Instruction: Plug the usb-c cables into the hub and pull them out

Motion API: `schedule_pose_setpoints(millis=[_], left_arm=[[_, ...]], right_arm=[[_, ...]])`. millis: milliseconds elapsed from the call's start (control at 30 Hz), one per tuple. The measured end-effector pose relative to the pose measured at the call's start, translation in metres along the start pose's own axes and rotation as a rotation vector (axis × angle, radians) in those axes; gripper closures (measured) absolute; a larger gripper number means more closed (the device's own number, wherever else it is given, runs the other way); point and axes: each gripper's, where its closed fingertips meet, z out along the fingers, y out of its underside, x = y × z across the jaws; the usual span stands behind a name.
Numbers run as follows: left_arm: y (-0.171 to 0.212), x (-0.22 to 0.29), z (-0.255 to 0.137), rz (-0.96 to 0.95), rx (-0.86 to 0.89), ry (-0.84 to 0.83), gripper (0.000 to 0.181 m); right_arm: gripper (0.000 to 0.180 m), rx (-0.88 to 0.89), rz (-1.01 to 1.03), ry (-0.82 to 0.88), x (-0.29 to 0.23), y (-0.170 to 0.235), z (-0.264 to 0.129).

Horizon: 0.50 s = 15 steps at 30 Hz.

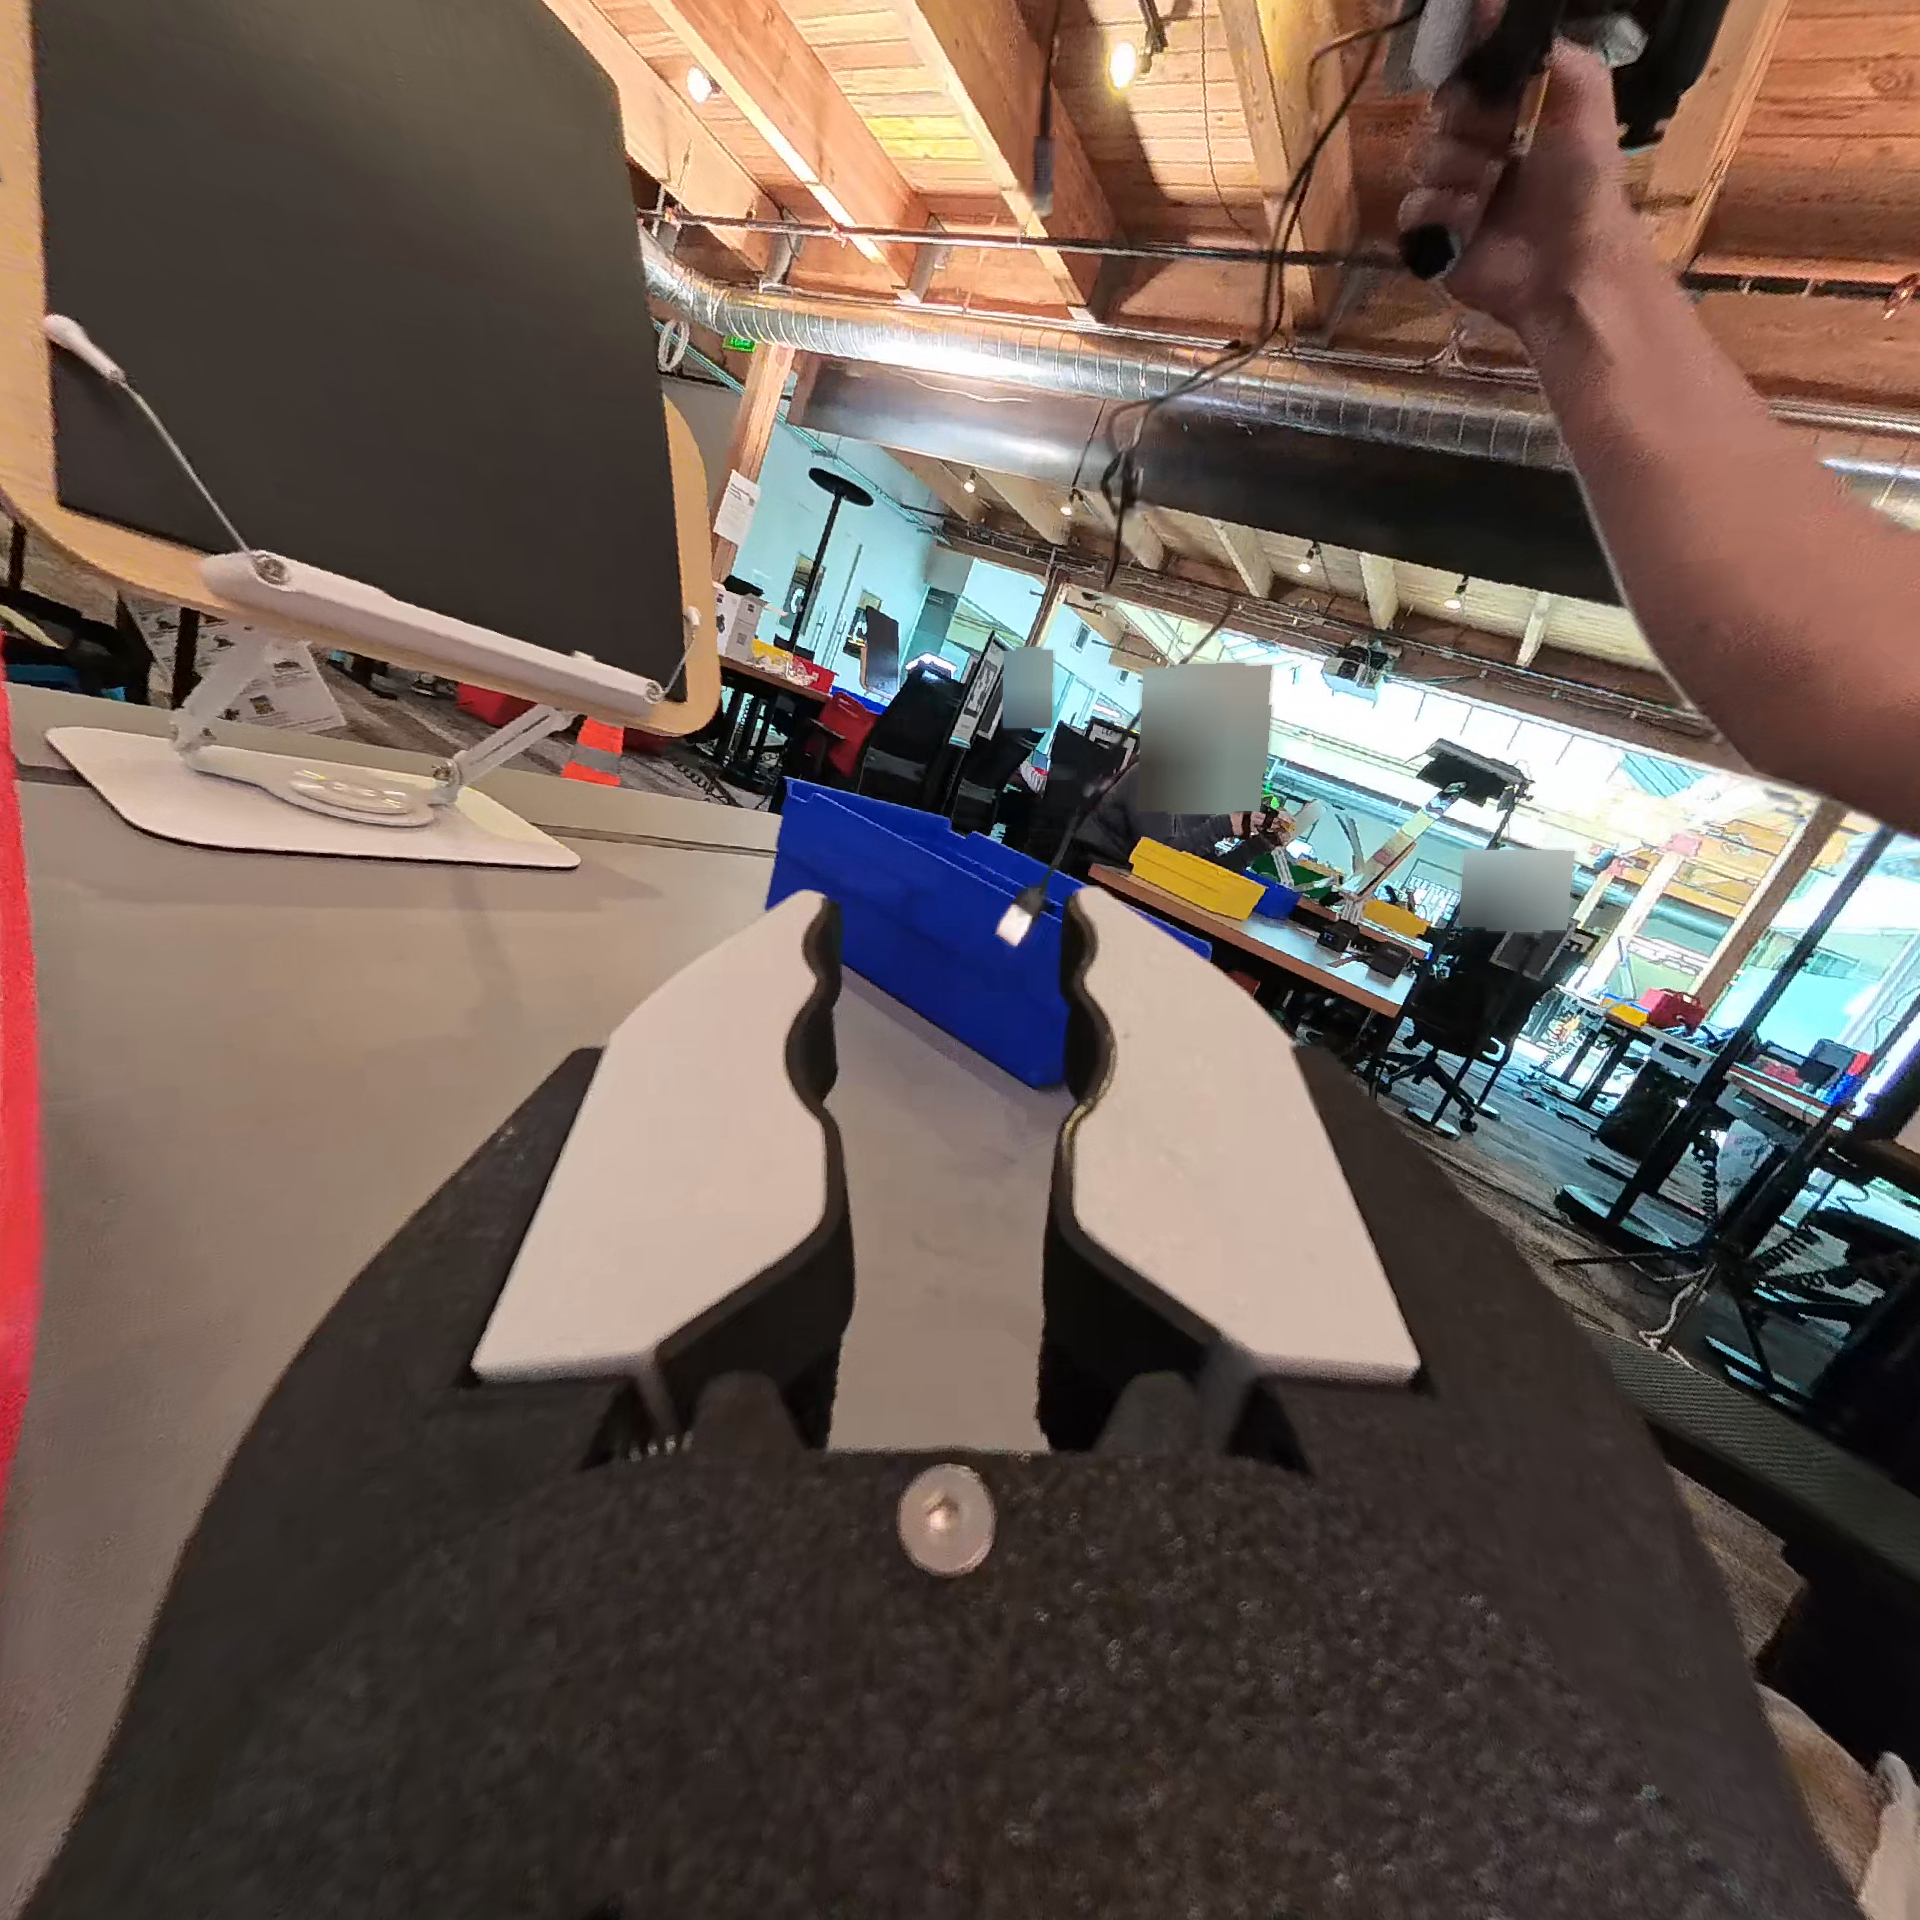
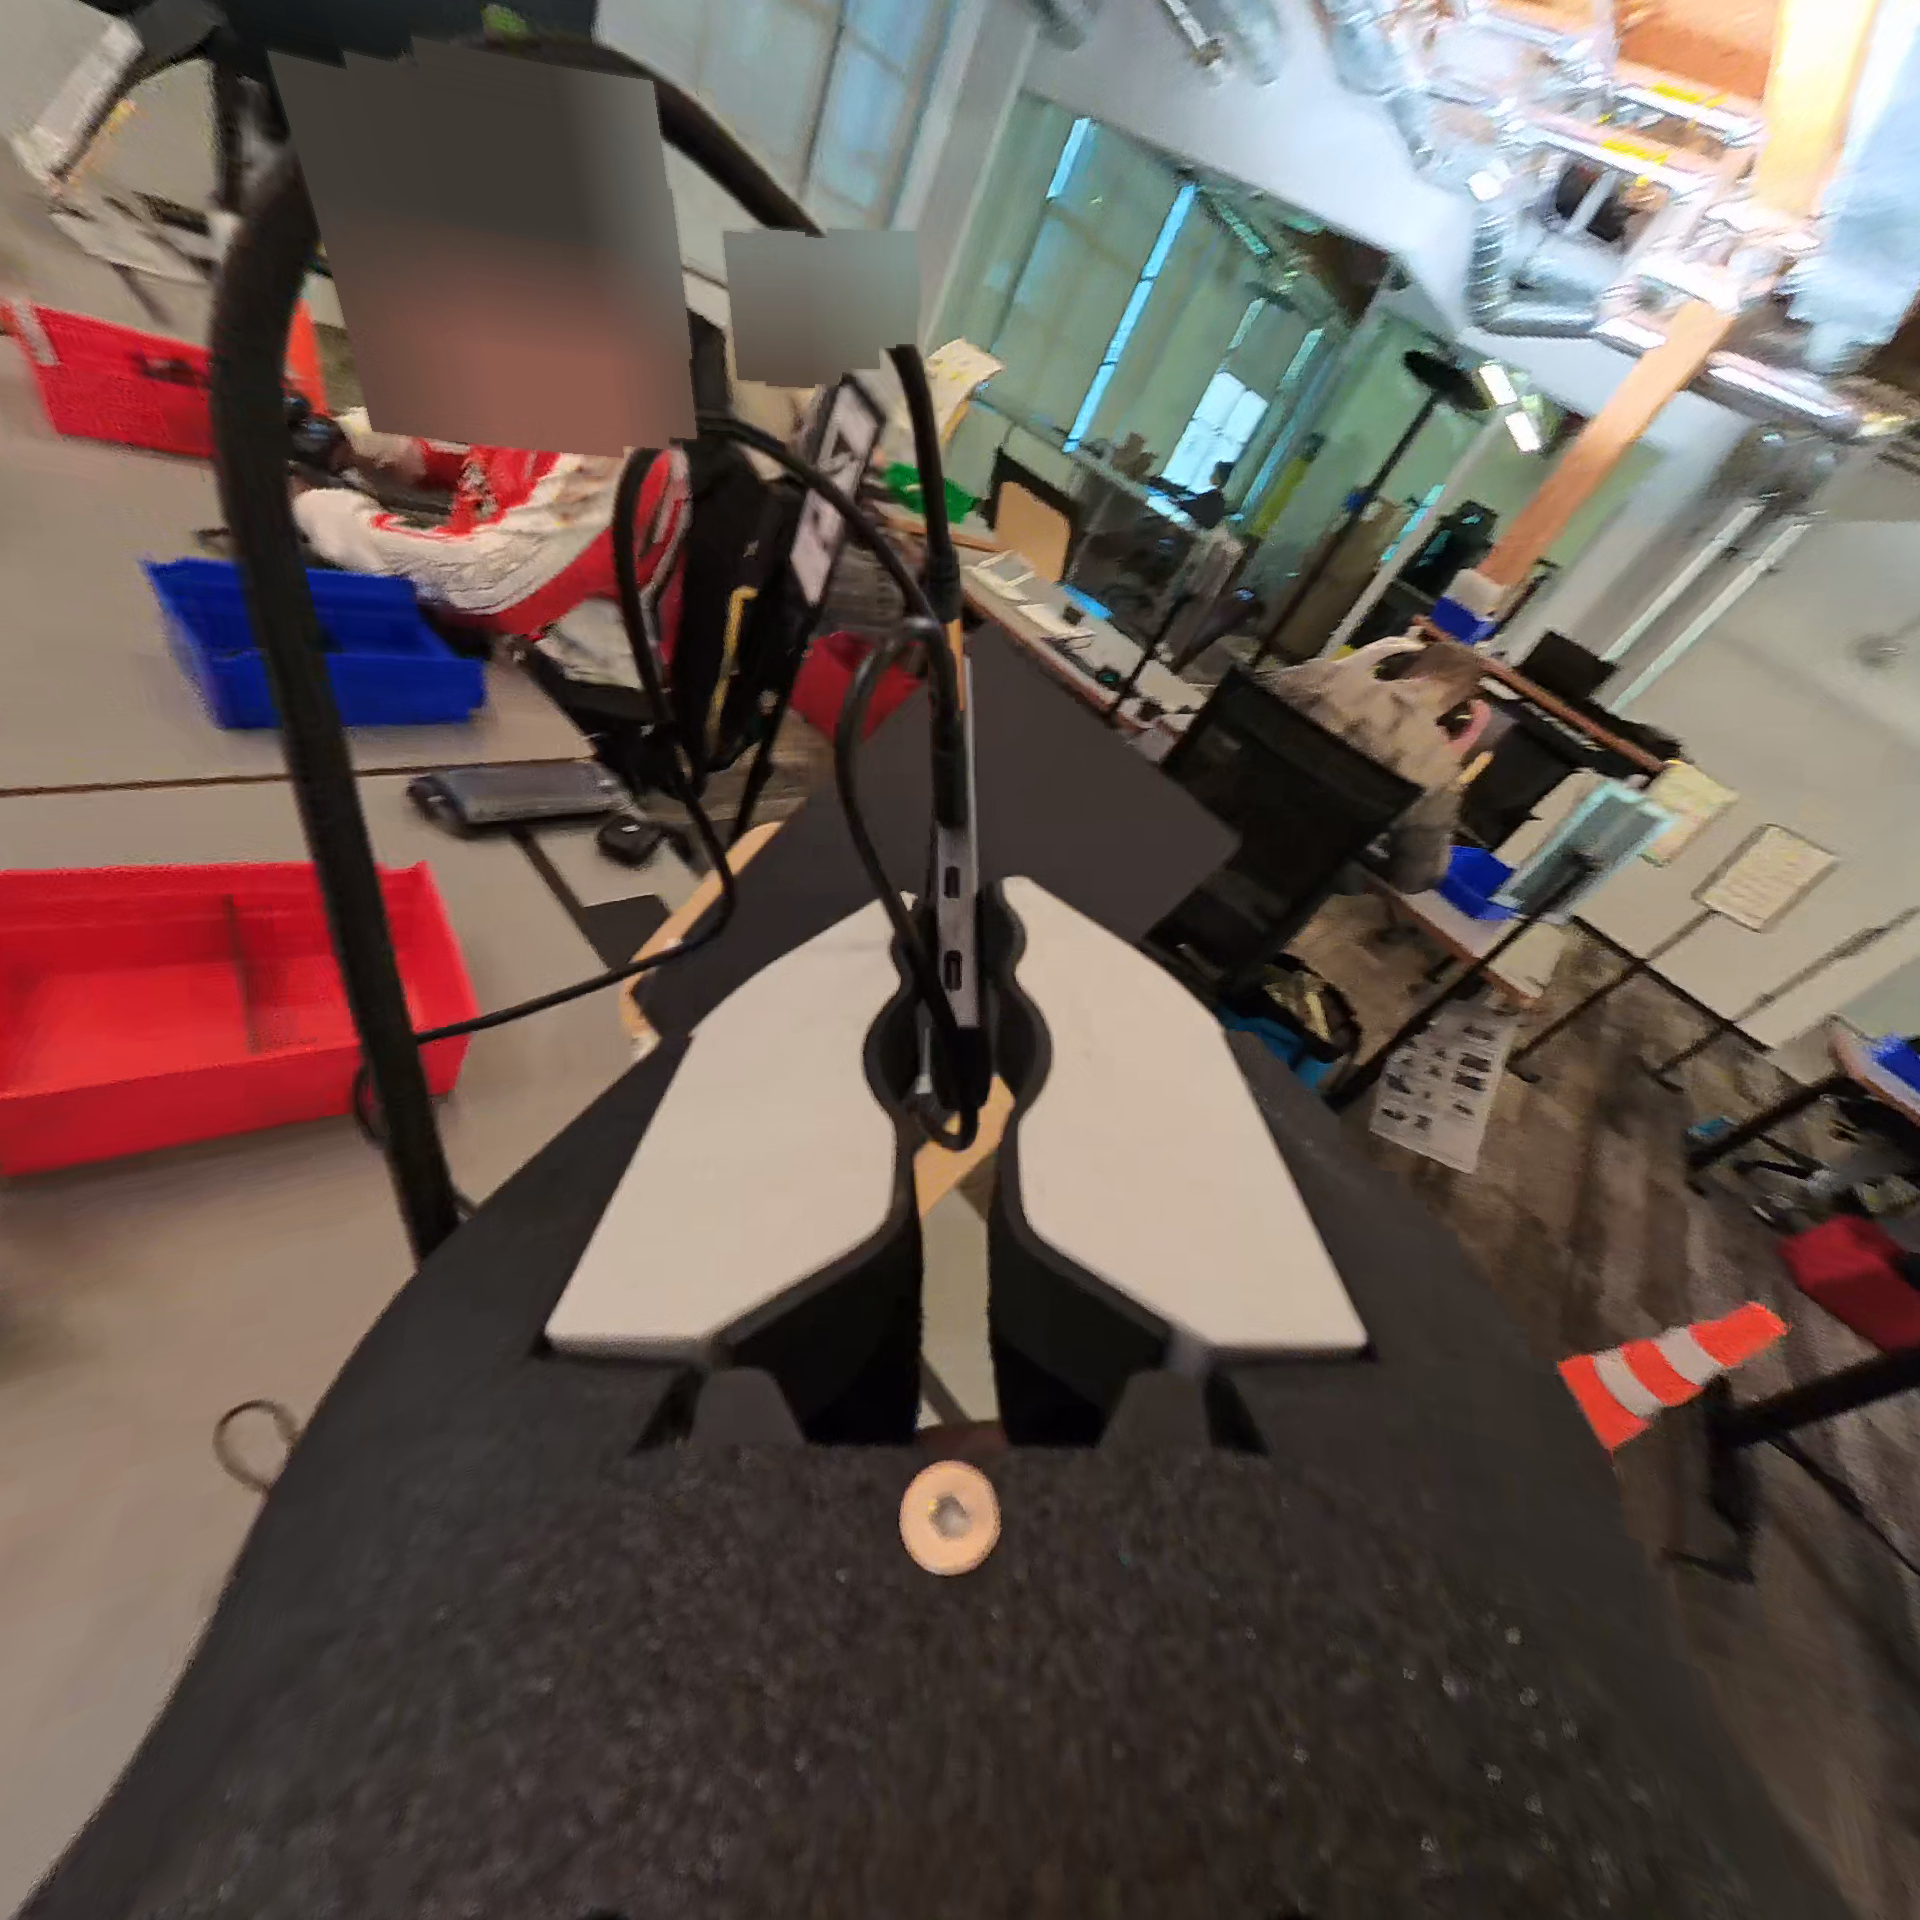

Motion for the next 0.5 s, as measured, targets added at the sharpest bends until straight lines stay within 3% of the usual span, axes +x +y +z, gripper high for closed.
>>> schedule_pose_setpoints(millis=[133, 233, 500], left_arm=[[-0.001, -0.004, -0.002, -0.002, 0.003, -0.01, 0.142], [0.001, -0.006, -0.002, -0.004, -0.002, -0.015, 0.143], [0.007, -0.002, 0.001, 0.009, -0.03, -0.004, 0.142]], right_arm=[[0.171, 0.028, 0.041, 0.16, 0.053, -0.019, -0.019], [0.171, 0.058, 0.095, 0.178, 0.076, -0.026, -0.028], [0.171, -0.151, 0.04, 0.299, 0.099, 0.053, -0.005]])
